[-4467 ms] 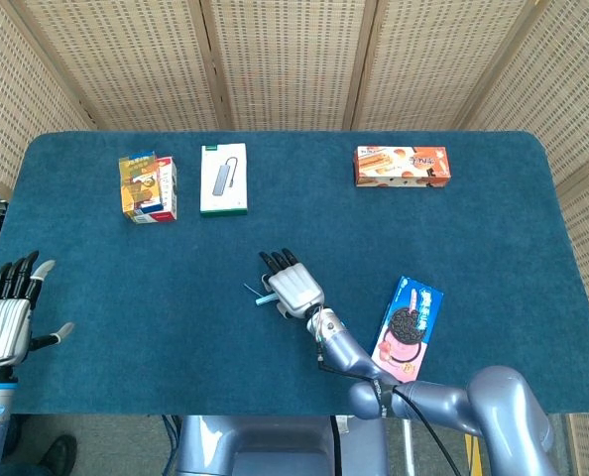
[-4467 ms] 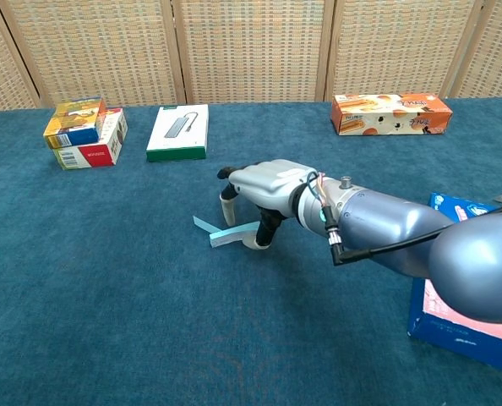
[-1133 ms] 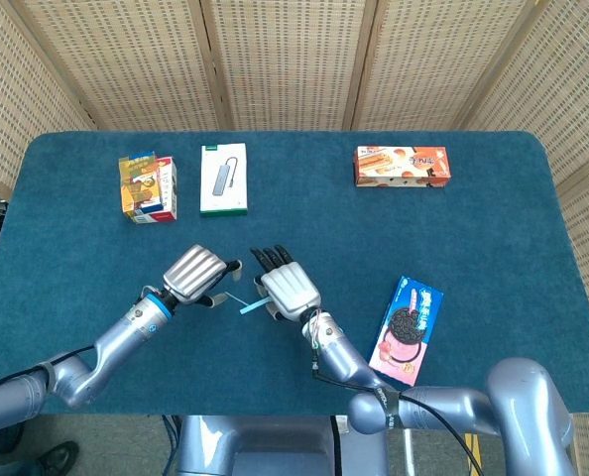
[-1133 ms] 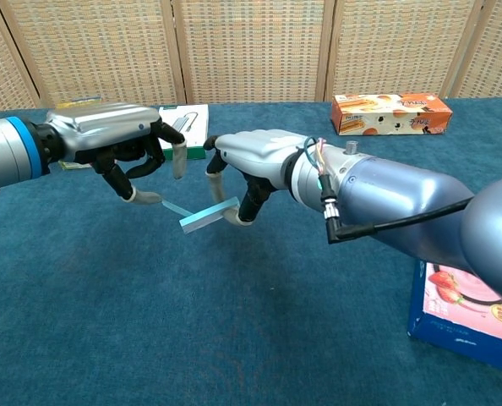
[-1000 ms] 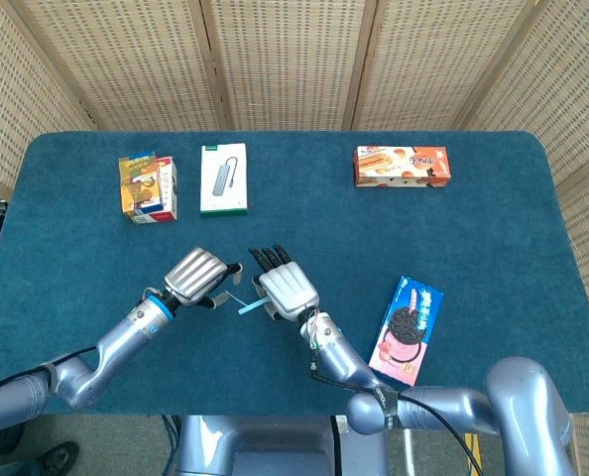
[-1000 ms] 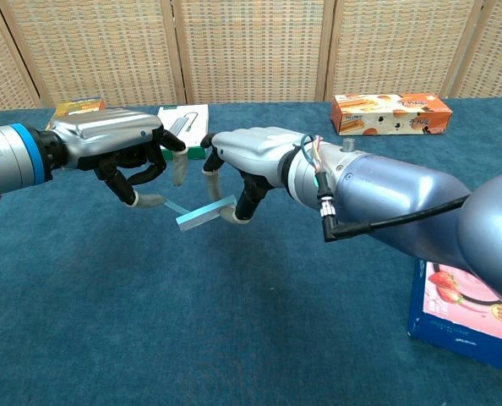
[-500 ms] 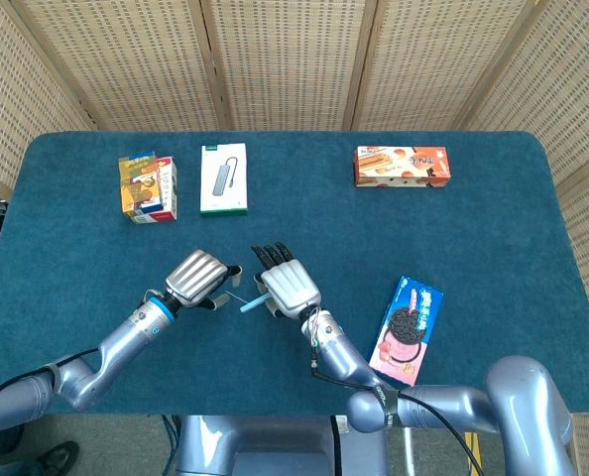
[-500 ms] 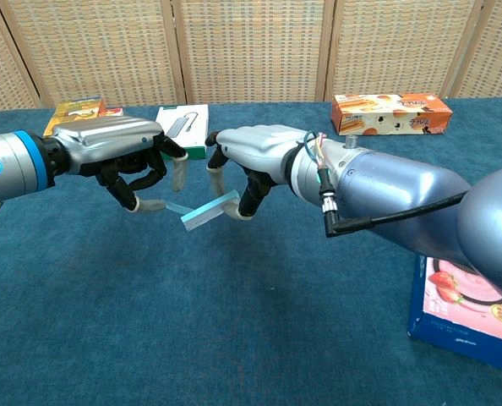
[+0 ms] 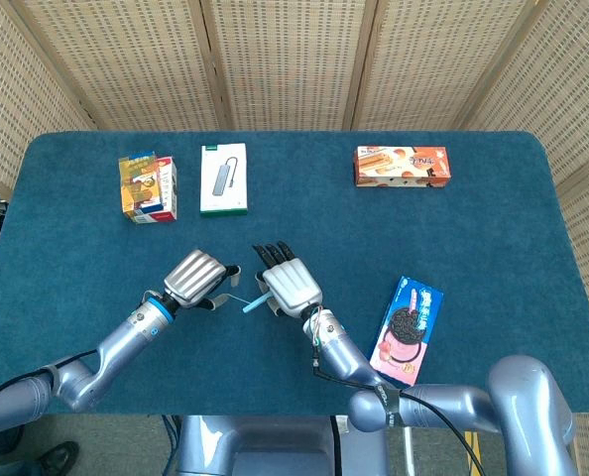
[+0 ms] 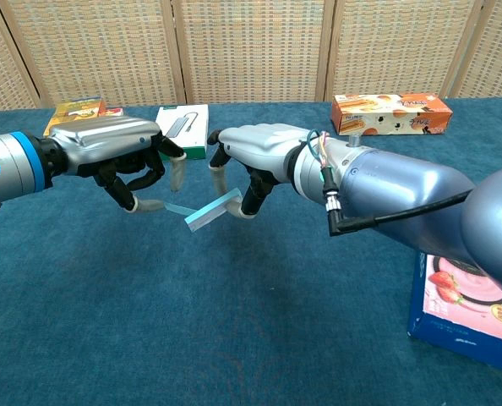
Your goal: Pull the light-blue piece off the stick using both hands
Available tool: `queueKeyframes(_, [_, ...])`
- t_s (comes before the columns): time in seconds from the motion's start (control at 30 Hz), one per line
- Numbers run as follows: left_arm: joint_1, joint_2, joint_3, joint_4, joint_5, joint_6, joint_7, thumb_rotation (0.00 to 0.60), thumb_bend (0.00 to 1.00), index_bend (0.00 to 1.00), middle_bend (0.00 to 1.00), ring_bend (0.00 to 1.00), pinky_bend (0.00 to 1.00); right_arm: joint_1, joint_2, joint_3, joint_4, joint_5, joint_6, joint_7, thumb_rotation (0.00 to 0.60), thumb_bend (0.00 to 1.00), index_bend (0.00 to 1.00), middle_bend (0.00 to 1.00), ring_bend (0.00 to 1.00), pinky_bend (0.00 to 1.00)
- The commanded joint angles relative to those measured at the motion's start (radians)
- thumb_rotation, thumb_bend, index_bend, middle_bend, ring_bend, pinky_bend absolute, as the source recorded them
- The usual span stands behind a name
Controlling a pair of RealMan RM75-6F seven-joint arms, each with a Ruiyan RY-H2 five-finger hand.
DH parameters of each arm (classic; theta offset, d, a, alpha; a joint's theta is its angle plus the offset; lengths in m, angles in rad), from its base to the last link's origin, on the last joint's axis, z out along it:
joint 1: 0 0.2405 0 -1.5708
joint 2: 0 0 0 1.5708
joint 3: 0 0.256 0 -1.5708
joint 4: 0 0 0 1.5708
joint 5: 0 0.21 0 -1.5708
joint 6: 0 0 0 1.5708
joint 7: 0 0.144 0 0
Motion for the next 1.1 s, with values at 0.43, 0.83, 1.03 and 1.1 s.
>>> queueKeyframes(0.43, [-0.009, -0.032, 0.007, 0.017, -0.018, -0.008, 0.013, 0.600, 0.32, 0.49, 0.83, 0.98, 1.00, 0.002, -0.001, -0.002, 0.010, 0.007, -0.001, 0.003, 0.600, 0.49, 0.54, 0.03, 0.00, 0.00])
queueKeyframes(0.83, [-0.014, -0.057, 0.009, 0.045, -0.026, -0.007, 0.017, 0.600, 0.34, 0.54, 0.83, 0.98, 1.00, 0.001, -0.001, -0.008, 0.011, -0.001, -0.005, 0.011, 0.600, 0.50, 0.54, 0.03, 0.00, 0.00])
queueKeyframes(1.03, [-0.018, -0.069, 0.010, 0.056, -0.030, -0.014, 0.013, 0.600, 0.34, 0.55, 0.84, 0.98, 1.00, 0.001, 0.000, -0.008, 0.010, -0.004, -0.007, 0.016, 0.600, 0.51, 0.54, 0.03, 0.00, 0.00])
queueKeyframes(1.1, [-0.019, -0.074, 0.011, 0.061, -0.028, -0.013, 0.013, 0.600, 0.35, 0.56, 0.84, 0.98, 1.00, 0.000, 0.001, -0.008, 0.010, -0.005, -0.008, 0.018, 0.600, 0.52, 0.54, 0.03, 0.00, 0.00])
